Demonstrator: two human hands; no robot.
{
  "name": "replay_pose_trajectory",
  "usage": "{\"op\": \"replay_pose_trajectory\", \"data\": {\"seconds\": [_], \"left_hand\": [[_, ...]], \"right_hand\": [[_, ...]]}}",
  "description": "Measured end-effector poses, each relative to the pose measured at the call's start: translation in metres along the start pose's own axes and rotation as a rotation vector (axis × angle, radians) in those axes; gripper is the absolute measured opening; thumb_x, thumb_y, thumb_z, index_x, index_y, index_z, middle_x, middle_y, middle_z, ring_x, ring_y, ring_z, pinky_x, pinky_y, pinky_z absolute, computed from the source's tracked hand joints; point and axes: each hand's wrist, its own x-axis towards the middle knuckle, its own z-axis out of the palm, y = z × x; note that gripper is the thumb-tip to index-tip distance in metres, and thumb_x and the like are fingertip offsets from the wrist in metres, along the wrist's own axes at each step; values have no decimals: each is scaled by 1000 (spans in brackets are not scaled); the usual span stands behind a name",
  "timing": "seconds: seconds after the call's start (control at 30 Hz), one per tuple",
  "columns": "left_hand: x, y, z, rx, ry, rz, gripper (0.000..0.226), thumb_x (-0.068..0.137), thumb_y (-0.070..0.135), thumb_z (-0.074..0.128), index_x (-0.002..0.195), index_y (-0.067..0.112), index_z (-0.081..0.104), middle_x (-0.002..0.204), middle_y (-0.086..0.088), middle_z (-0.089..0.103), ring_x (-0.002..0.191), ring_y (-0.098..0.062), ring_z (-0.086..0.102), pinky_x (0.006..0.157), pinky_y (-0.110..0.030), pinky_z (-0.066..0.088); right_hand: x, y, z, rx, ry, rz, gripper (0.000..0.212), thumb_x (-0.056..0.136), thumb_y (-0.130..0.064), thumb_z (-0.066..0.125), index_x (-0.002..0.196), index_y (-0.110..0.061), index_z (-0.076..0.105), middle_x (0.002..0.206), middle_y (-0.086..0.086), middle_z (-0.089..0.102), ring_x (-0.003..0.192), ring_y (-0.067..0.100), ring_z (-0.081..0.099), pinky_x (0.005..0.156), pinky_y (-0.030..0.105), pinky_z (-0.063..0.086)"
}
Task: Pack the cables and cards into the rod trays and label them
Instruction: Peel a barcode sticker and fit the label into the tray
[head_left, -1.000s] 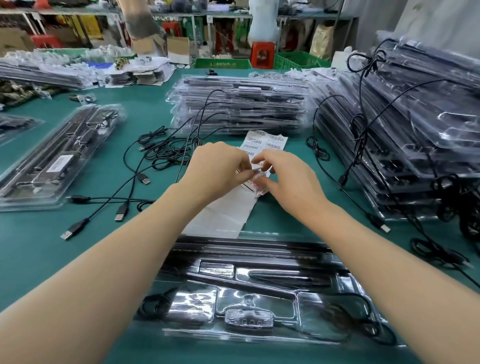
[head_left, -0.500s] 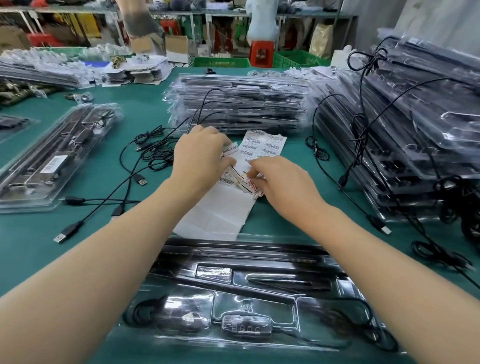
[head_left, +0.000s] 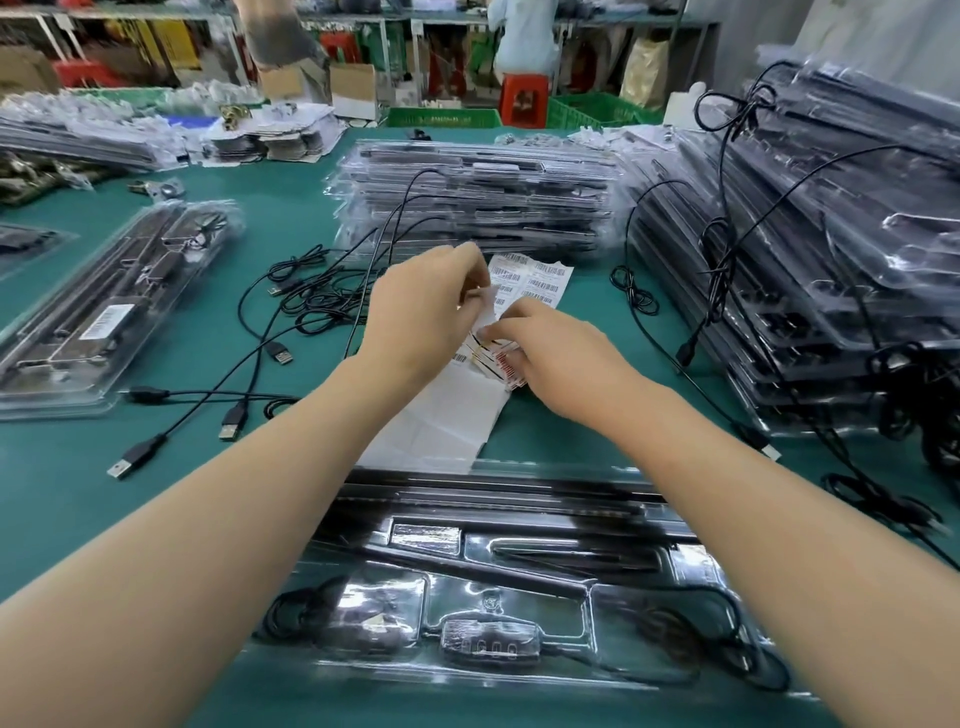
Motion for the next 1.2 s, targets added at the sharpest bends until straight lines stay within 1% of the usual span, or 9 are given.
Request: {"op": "replay_pose_trajectory", "data": {"seconds": [0.13,0.3,0.43,0.6,0.73,0.87,0.93,1.07,1.2], "left_hand": [[11,-2,1,-265,-127,-285,26,85,29,80,108,18,73,85,6,70,85,-16,66,79,-30,51],[10,-9,7,-189,-226,-331,13,83,27,78,86,24,66,74,12,61,79,-18,61,67,-29,43],[8,-9,9,-68,-137,-253,10,87,21,66,85,27,60,84,9,67,82,-21,58,66,-34,41],[10,-20,9,-46,-93,-243,9,90,19,63,87,24,55,79,7,63,77,-26,55,64,-33,35],[12,-29,12,-194,-13,-363,7,93,17,59,91,21,53,77,5,57,77,-26,53,66,-34,39],[18,-37,1,-549,175,-676,8,95,18,60,97,13,53,104,-16,66,90,-38,65,79,-50,58],[18,-39,-12,-627,241,-729,7,94,17,61,96,15,54,110,-17,68,99,-39,69,81,-53,60],[2,-35,-45,-714,196,-645,16,94,12,64,98,23,53,98,-9,75,84,-22,76,62,-32,63],[-39,-30,-85,-715,135,-588,32,93,12,69,112,31,51,88,-4,77,72,-15,76,57,-26,59]], "right_hand": [[4,0,-1,-2,-24,10,48,101,-9,52,139,-38,55,141,-5,48,118,28,56,84,40,43],[6,2,-1,12,-42,31,49,102,-11,49,139,-43,51,135,-4,54,121,27,55,86,42,42],[6,-2,-6,37,-30,8,62,97,-4,50,145,-44,43,149,-10,49,131,23,50,95,45,43],[8,-1,-5,67,-58,12,62,98,-3,48,144,-42,34,139,-4,60,115,30,58,89,42,38],[8,-1,-5,78,-69,25,60,98,-1,46,139,-43,39,129,-2,65,108,30,59,85,38,34],[7,-2,-7,63,-80,41,61,96,3,45,135,-43,47,125,-3,66,100,23,54,84,39,36],[6,-3,-9,43,-103,44,65,94,8,42,132,-43,52,123,-5,67,102,22,55,86,41,38],[3,-11,-13,-41,-111,21,73,87,14,37,136,-38,52,127,-2,64,108,25,54,93,44,38],[-11,-26,-22,-145,-82,-56,65,91,5,47,145,-32,46,140,-6,50,134,23,44,94,43,36]]}}
